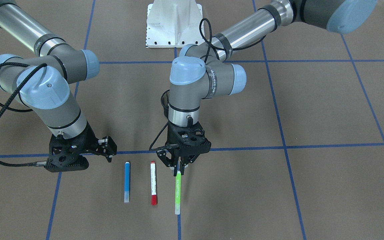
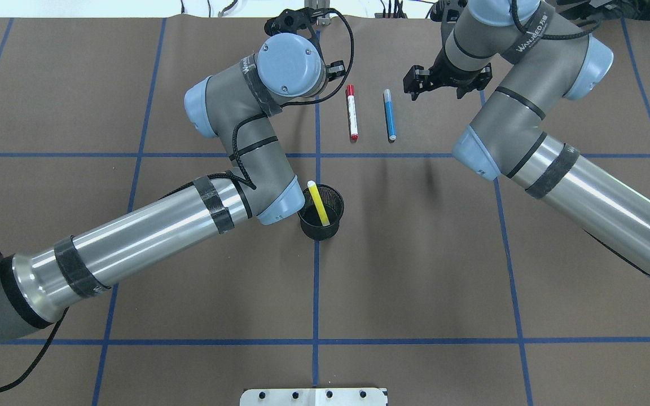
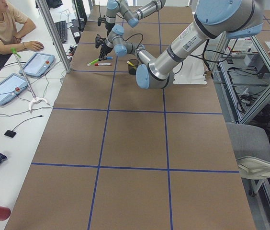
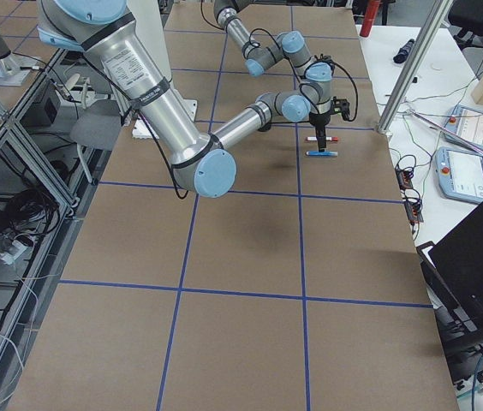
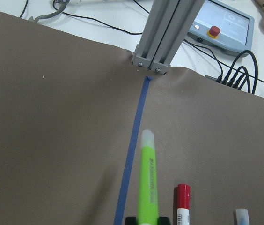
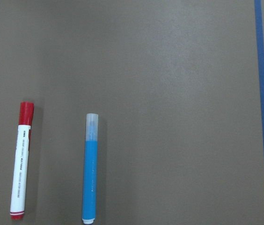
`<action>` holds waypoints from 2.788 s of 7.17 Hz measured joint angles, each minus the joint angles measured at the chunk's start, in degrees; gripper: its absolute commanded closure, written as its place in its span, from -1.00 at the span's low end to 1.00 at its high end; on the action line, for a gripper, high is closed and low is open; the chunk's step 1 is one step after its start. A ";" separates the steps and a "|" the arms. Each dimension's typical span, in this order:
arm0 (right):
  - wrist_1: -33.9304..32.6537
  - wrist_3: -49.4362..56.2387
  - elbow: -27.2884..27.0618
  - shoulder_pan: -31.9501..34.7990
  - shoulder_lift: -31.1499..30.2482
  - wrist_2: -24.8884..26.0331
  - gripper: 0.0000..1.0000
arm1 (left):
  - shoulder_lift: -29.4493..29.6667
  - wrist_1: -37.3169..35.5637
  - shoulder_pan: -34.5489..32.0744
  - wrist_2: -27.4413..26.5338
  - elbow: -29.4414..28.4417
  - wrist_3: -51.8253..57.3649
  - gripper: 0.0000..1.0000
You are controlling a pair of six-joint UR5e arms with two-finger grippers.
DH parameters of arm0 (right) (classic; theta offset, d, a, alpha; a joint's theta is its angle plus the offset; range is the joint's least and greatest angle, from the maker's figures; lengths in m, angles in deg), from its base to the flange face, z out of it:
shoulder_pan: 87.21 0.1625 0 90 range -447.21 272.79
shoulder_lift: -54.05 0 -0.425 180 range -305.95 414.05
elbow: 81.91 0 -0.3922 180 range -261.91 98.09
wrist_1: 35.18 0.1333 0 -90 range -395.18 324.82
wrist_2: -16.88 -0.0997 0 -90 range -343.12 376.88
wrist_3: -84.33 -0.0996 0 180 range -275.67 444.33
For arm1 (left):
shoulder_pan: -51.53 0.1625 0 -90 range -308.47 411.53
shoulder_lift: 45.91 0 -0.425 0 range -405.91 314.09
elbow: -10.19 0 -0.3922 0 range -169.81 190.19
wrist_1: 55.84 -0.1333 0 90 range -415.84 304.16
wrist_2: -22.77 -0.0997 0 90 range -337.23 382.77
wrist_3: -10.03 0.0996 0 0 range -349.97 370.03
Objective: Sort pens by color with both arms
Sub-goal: 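Lay the green highlighter beside the red-capped marker and open the left gripper, then withdraw the left gripper while the right gripper moves toward the cup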
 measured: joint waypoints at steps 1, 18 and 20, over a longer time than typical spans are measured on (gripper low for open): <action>0.02 0.00 0.03 -0.01 0.05 0.04 -0.98 | 0.04 0.43 0.07 0.32 -0.29 0.66 0.88; -0.25 -0.77 -0.39 -0.10 0.89 -0.06 -0.99 | -2.41 -5.90 -1.52 10.40 7.96 11.12 -0.97; -0.73 -1.29 -1.56 -0.11 1.05 -1.18 -0.99 | -7.86 -17.78 -5.47 17.83 20.52 17.50 -0.98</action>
